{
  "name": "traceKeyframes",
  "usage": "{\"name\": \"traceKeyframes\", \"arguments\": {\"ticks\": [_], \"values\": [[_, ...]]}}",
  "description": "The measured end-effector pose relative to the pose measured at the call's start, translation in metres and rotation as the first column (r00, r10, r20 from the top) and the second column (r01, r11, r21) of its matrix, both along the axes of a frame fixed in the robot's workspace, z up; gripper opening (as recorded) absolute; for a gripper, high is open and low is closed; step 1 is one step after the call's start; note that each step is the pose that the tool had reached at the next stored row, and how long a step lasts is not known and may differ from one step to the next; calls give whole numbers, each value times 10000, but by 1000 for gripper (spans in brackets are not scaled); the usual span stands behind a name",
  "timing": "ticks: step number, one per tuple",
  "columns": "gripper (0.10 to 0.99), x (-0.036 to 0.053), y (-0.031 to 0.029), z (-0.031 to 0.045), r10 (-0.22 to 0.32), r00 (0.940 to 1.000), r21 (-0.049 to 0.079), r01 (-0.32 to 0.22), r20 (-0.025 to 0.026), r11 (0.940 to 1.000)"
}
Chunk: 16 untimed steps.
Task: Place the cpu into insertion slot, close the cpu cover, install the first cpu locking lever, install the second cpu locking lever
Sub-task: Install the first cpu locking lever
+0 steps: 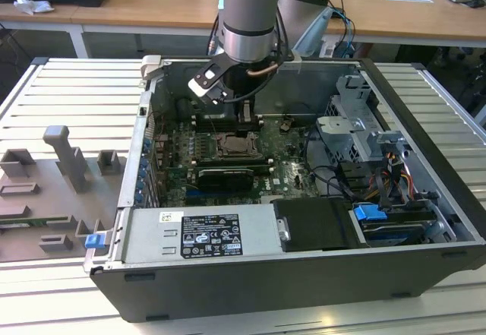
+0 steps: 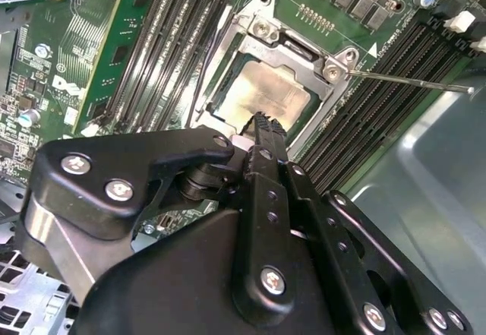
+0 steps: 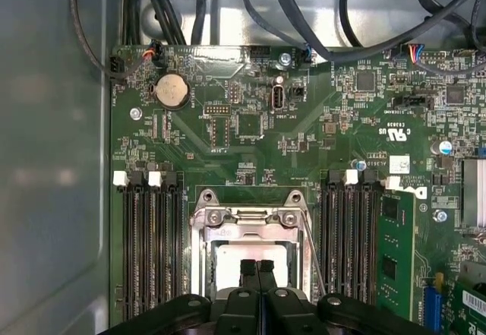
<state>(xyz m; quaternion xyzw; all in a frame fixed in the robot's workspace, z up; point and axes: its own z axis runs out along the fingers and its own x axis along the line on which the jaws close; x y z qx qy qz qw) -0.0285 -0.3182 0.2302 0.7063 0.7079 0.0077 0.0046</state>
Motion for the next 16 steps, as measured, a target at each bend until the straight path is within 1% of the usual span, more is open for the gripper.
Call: {"name": "traceKeyframes", "arguments": {"ticks": [7, 11, 12, 13, 14, 16], "values": [[106, -7, 0, 4, 0, 10000, 0, 0, 0, 10000], [106, -7, 0, 46, -1, 10000, -1, 1, -1, 10000], [106, -7, 0, 66, -1, 10000, 0, 1, 0, 10000], [106, -7, 0, 104, -1, 10000, 0, 1, 0, 10000], [106, -7, 0, 169, -1, 10000, 0, 1, 0, 10000], [106, -7, 0, 243, -1, 10000, 0, 1, 0, 10000]]}}
